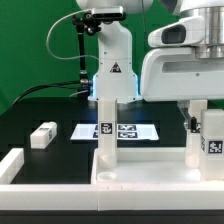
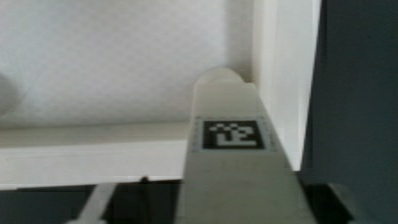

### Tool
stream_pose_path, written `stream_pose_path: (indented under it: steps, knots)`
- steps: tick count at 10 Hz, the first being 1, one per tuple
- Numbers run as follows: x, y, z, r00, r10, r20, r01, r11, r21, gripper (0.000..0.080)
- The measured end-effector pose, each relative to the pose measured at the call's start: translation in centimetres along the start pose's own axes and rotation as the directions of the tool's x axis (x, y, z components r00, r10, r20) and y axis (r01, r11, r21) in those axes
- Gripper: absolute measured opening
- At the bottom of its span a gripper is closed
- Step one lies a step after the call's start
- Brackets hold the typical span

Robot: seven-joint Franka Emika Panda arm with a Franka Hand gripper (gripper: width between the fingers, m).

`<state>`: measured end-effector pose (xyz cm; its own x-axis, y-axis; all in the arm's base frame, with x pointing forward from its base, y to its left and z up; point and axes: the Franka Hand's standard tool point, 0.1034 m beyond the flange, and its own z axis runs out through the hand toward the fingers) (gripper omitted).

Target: Assemble desk

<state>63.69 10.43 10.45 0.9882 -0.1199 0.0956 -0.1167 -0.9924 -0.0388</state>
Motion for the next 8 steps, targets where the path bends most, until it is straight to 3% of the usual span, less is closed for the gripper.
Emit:
stream_pose_path:
  steps: [1, 4, 6, 8]
  knots:
    - [0.0, 0.01, 0.01, 0.999, 0.054, 0.0, -0.054, 0.999, 0.0, 0.0287]
    - [-0.03, -0.04, 0.05, 0.958, 0.287, 0.001, -0.287, 0.958, 0.0, 0.0287]
    - [-0.1, -0.17, 0.05, 0.868, 0.496, 0.006, -0.496, 0.868, 0.001, 0.0287]
    - [0.02, -0.31, 0.05, 0.669, 0.742, 0.036, -0.743, 0.669, 0.009, 0.0288]
